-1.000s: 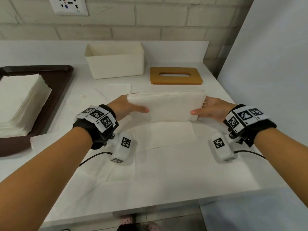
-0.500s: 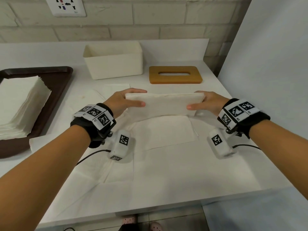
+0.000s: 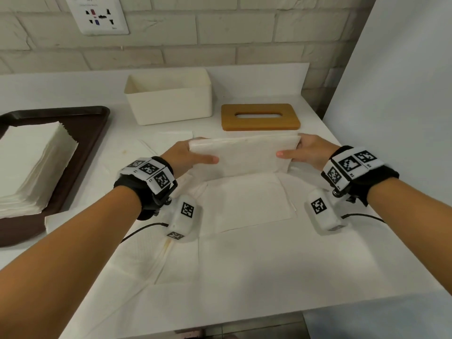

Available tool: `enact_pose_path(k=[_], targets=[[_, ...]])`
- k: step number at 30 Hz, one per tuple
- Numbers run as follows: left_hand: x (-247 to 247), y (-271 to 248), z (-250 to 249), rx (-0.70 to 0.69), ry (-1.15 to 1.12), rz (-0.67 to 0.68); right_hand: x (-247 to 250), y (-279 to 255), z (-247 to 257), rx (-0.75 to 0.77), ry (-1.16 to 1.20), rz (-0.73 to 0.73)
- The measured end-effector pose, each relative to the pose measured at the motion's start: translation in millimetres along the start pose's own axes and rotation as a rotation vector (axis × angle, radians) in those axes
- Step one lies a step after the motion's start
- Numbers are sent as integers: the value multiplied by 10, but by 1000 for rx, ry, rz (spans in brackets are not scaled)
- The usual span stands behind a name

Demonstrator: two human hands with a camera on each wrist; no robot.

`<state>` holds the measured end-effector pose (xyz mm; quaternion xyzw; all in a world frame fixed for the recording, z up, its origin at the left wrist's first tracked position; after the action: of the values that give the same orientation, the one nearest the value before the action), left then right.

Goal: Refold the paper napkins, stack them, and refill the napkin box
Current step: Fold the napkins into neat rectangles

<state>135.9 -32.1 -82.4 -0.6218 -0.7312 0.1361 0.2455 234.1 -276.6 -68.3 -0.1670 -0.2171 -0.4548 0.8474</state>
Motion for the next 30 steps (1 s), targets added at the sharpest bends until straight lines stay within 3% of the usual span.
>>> enact_pose_path(k=[6,13,20,23,26,30], targets=[[-29,65,16,40,-19,-4,-13,26,62,-13,-5,-18],[59,77,-235,-36,-36,-16,386,-71,1255,343,-118,-232],[-39,102,-253,-65,46,71,405,-166,2008,557,-616,-191],[-19,116,-260,-92,101,72,307,-114,2010,519,-757,-131],[-32,139,-253,-84,169,86,79,14,1798,420,-878,38],[-63,144,-259,-86,186,88,-94,117,1524,292,-896,153]])
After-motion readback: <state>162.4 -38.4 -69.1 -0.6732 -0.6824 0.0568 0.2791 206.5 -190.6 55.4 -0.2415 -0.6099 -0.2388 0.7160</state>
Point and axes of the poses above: each hand's wrist, its own y-axis towards the middle knuckle, its own x-axis out of the back of the hand, z = x × y, the point moved 5 cm from there along y, towards the middle knuckle, and after that the axes turned 15 degrees about x, right-handed, at the moved point
